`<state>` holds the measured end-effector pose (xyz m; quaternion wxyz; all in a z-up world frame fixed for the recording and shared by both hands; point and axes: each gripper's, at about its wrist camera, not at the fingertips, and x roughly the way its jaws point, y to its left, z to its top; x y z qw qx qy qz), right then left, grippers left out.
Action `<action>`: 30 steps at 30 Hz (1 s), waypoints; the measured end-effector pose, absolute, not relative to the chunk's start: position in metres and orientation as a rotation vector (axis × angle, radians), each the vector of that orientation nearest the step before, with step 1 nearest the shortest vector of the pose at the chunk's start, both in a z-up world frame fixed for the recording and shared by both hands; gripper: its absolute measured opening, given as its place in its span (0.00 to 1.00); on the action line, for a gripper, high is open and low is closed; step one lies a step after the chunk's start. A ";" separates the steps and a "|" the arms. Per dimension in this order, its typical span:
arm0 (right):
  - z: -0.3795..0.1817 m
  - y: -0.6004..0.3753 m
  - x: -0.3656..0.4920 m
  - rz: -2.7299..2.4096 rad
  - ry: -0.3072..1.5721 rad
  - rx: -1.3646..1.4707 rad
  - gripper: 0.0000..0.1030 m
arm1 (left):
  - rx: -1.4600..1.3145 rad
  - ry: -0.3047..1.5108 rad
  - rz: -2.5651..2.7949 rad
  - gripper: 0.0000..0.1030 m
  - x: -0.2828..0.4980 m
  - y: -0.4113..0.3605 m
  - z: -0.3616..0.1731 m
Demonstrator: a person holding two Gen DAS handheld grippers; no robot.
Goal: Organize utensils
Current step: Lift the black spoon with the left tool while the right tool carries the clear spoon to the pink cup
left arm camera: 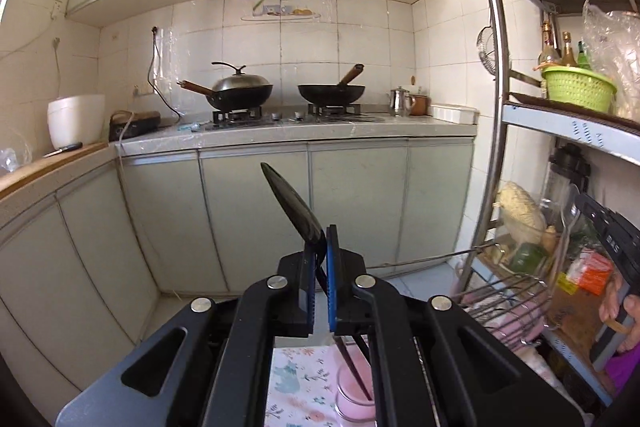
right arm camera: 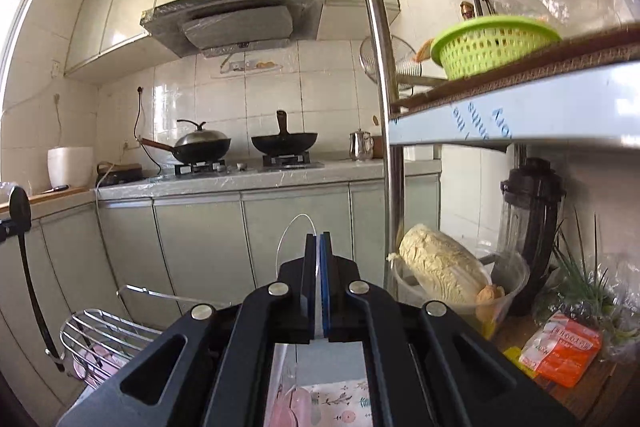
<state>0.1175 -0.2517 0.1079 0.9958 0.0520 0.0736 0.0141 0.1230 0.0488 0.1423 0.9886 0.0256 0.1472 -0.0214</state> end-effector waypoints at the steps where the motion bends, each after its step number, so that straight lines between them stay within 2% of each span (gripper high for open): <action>1: 0.103 -0.251 0.118 0.029 0.157 0.104 0.01 | 0.059 0.288 -0.035 0.04 0.126 0.047 0.140; 8: 0.076 -0.242 0.119 0.045 0.218 0.099 0.01 | 0.182 0.249 0.007 0.04 0.137 0.026 0.114; 14: 0.060 -0.239 0.114 0.062 0.276 0.117 0.02 | 0.249 0.313 -0.018 0.04 0.140 0.012 0.076; 30: 0.023 -0.238 0.105 0.093 0.437 0.175 0.02 | 0.155 0.505 -0.090 0.05 0.142 0.018 0.023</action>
